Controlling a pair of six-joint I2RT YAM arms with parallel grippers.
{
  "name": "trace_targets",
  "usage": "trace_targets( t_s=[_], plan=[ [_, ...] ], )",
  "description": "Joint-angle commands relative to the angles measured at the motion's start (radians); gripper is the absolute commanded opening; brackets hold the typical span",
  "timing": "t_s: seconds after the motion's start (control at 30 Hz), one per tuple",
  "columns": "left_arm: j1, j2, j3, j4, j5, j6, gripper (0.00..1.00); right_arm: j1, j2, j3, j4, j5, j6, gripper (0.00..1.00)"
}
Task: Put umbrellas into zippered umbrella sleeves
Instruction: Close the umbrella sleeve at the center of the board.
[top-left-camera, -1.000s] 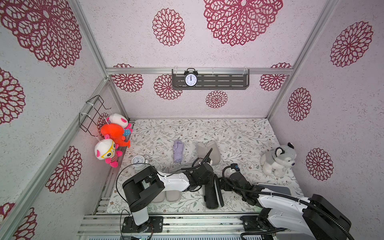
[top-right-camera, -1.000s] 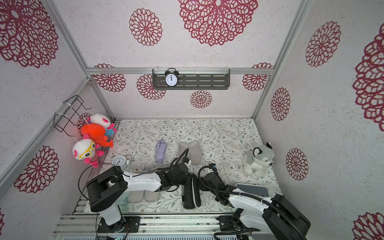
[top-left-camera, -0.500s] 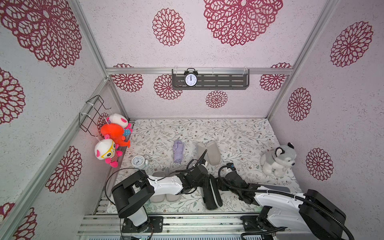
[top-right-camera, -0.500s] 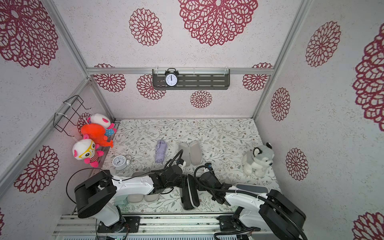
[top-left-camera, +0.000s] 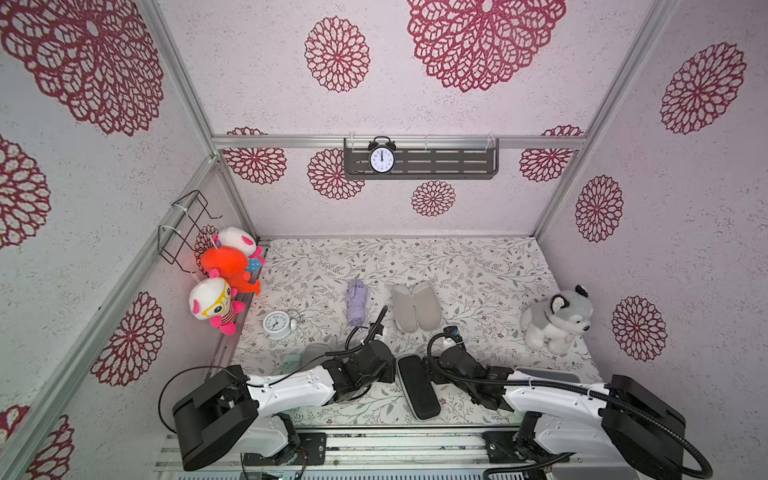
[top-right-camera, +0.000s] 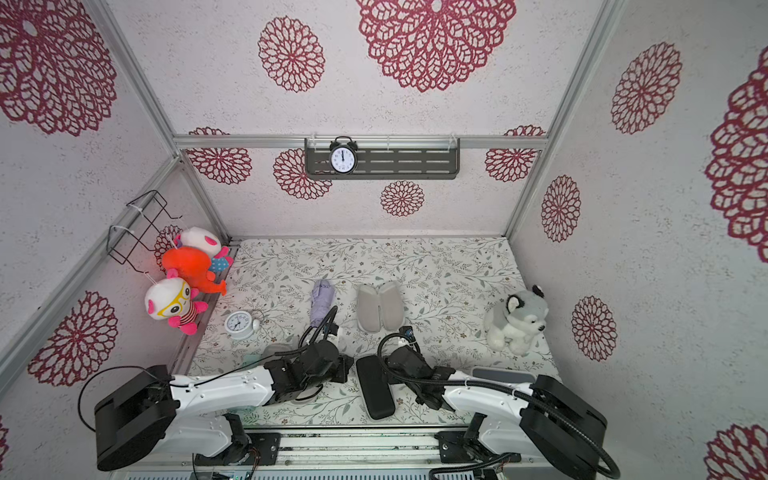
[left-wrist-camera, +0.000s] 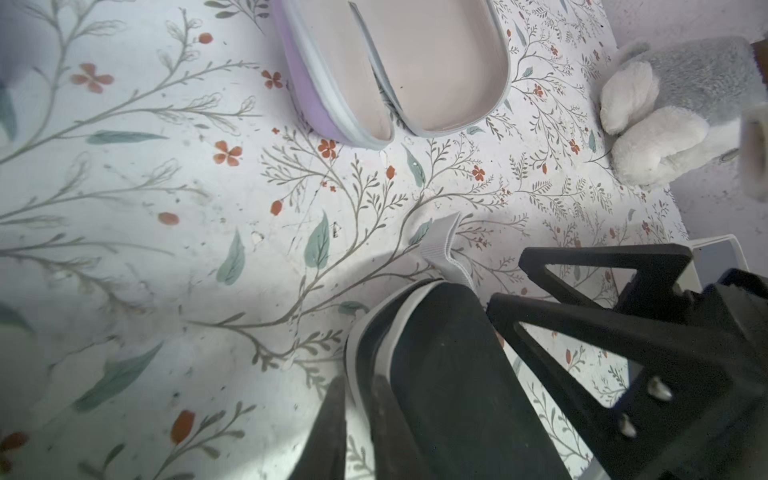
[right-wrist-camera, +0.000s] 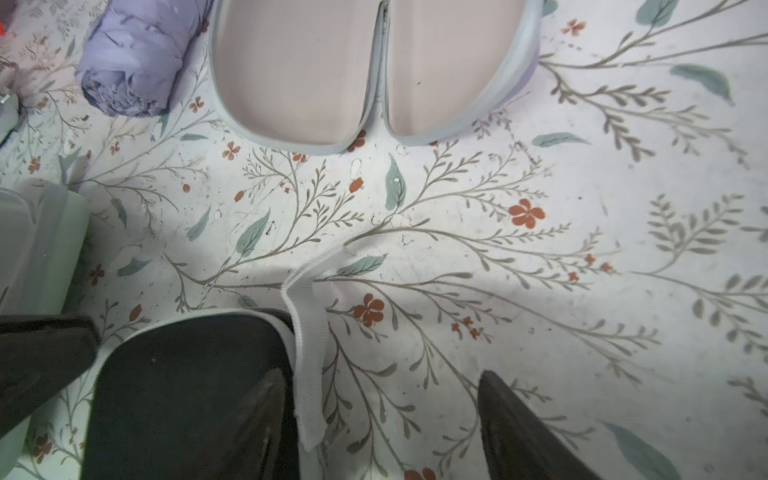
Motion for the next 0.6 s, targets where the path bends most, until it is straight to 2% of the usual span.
trace_targets(
  t_s=[0.0,0.03,0.1,0.17,0.3,0.43,0.5,0.57],
  plan=[
    [-0.042,-0.074,-0.039,0.031,-0.053,-0.052,0.41,0.021,0.035,0.024,-0.012,0.035,0.034,0.75],
    [-0.058,-0.088,-0.047,0.045,-0.058,-0.053,0.46,0.026,0.045,0.027,-0.011,0.036,0.038,0.75],
    [-0.095,-0.090,-0.041,0.051,-0.066,-0.059,0.66,0.040,0.068,0.040,-0.018,0.043,0.044,0.75],
    [-0.110,-0.052,-0.030,0.069,-0.045,-0.078,0.73,0.052,0.091,0.054,-0.037,0.056,0.051,0.75],
    [-0.115,0.043,-0.016,0.109,0.066,-0.152,0.75,0.058,0.082,0.042,-0.047,0.069,0.076,0.73],
    [-0.150,0.133,0.008,0.142,0.066,-0.206,0.80,0.059,0.039,-0.012,0.018,0.044,0.092,0.73],
    [-0.158,0.179,-0.003,0.217,0.072,-0.229,0.76,0.060,0.012,-0.031,0.026,0.038,0.093,0.73],
    [-0.157,0.207,0.003,0.227,0.073,-0.230,0.64,0.055,-0.034,-0.041,0.019,0.033,0.072,0.73]
  ],
)
